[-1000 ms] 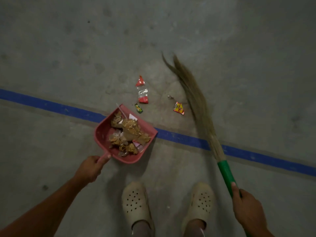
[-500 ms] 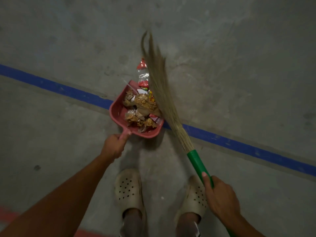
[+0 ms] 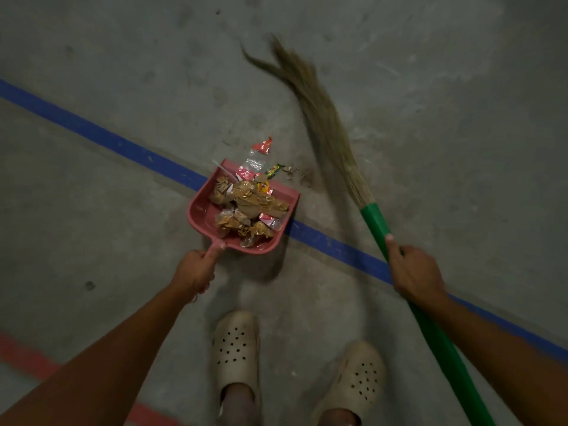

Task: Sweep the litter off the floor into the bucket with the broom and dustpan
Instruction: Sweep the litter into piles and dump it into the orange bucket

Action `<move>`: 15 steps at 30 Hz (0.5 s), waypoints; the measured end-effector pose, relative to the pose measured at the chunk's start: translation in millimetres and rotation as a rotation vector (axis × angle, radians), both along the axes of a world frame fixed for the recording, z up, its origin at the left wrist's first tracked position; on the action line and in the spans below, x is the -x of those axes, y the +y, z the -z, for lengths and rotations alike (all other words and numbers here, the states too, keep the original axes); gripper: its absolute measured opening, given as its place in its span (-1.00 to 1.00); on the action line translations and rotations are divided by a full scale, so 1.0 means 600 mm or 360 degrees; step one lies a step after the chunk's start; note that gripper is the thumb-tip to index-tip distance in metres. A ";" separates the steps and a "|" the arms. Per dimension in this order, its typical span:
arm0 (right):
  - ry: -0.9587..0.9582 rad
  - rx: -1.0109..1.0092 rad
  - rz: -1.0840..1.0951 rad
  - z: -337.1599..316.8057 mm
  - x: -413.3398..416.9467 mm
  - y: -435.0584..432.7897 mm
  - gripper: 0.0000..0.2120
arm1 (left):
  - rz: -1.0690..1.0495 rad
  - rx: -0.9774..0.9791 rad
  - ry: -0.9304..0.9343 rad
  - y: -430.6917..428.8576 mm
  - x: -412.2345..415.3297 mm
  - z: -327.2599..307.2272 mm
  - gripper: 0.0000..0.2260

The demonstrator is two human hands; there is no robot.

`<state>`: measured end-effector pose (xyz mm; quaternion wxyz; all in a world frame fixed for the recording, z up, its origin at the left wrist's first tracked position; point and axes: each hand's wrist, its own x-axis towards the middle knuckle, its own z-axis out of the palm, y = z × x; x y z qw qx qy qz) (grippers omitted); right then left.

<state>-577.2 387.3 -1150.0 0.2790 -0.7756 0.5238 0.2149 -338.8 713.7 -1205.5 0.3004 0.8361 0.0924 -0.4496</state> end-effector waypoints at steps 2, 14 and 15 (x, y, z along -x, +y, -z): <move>-0.0025 -0.0033 -0.0046 0.016 -0.041 -0.013 -0.33 | -0.0010 -0.0034 0.0006 -0.007 -0.012 -0.003 -0.49; 0.0138 -0.0128 -0.0479 -0.027 0.049 0.078 -0.44 | 0.0100 -0.0086 -0.0034 -0.045 -0.071 -0.001 -0.49; 0.0093 -0.0136 -0.0485 -0.037 0.068 0.083 -0.46 | 0.0098 -0.0064 -0.0025 -0.042 -0.070 -0.001 -0.49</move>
